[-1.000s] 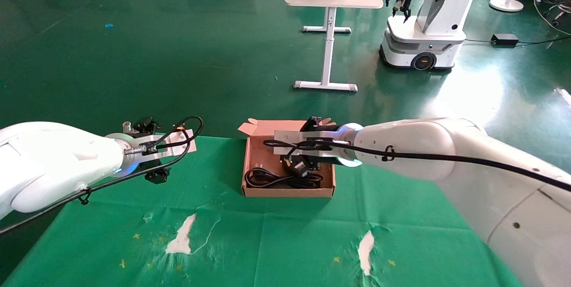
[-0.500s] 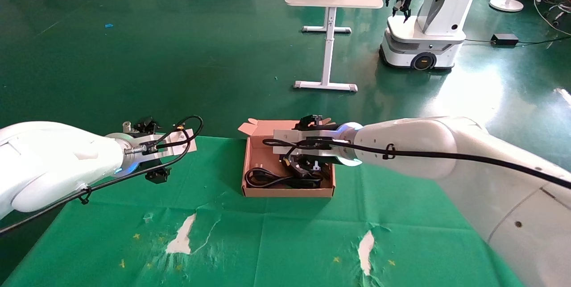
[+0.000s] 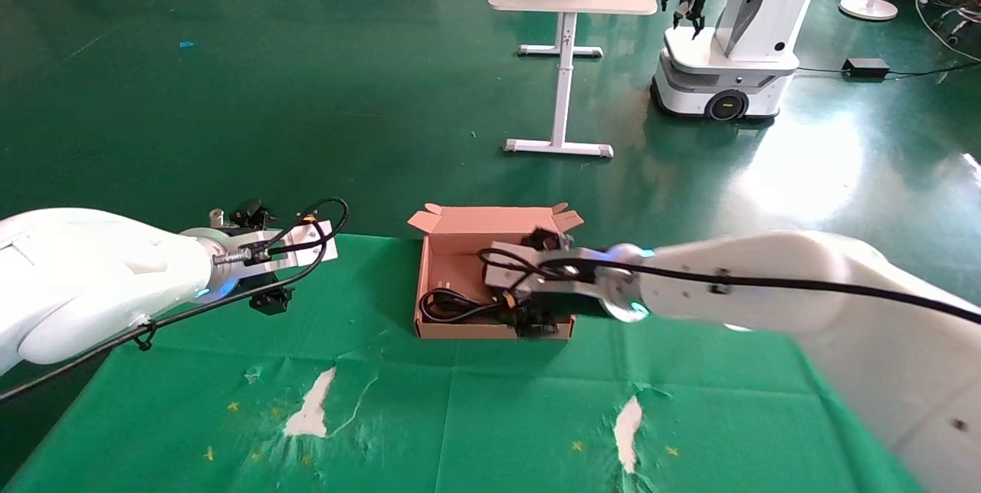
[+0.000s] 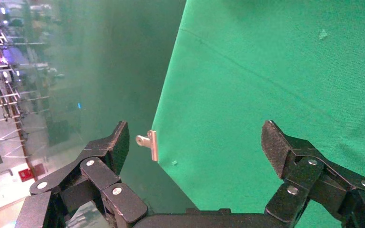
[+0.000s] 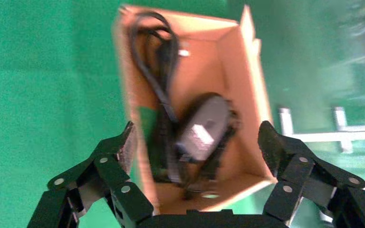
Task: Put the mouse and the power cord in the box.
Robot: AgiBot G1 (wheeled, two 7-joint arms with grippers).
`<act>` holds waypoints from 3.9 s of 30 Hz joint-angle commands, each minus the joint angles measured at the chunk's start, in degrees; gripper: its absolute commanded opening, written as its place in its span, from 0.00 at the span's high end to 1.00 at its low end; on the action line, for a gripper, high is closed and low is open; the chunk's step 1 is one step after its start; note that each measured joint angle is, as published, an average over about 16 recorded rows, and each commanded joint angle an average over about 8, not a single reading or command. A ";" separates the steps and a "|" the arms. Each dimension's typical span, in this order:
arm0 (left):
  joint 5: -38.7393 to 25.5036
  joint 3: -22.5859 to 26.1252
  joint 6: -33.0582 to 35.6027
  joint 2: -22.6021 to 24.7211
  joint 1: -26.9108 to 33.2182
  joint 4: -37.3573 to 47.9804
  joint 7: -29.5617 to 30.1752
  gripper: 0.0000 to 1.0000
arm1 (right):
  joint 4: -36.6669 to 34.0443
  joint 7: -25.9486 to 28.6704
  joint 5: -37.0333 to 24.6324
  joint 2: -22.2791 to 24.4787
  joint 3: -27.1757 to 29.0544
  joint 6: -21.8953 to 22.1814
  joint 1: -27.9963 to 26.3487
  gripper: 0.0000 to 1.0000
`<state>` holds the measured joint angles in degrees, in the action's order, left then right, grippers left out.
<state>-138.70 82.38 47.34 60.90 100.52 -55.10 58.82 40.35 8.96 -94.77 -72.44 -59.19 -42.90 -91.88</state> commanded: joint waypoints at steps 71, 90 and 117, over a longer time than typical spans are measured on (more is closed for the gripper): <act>79.66 -54.58 31.55 -21.29 -32.05 -15.20 -39.54 0.00 | 33.16 1.73 52.97 37.44 43.07 -42.79 30.27 0.00; 99.74 -68.22 39.43 -26.61 -40.06 -19.00 -48.82 0.00 | 33.21 1.70 53.11 37.54 43.11 -42.85 30.34 0.00; 96.80 -66.32 38.30 -25.88 -38.94 -18.46 -47.97 0.00 | 33.15 1.70 53.01 37.46 43.03 -42.76 30.27 0.00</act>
<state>-41.88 16.05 85.65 35.02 61.57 -73.56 10.85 73.50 10.66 -41.76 -34.97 -16.16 -85.66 -61.62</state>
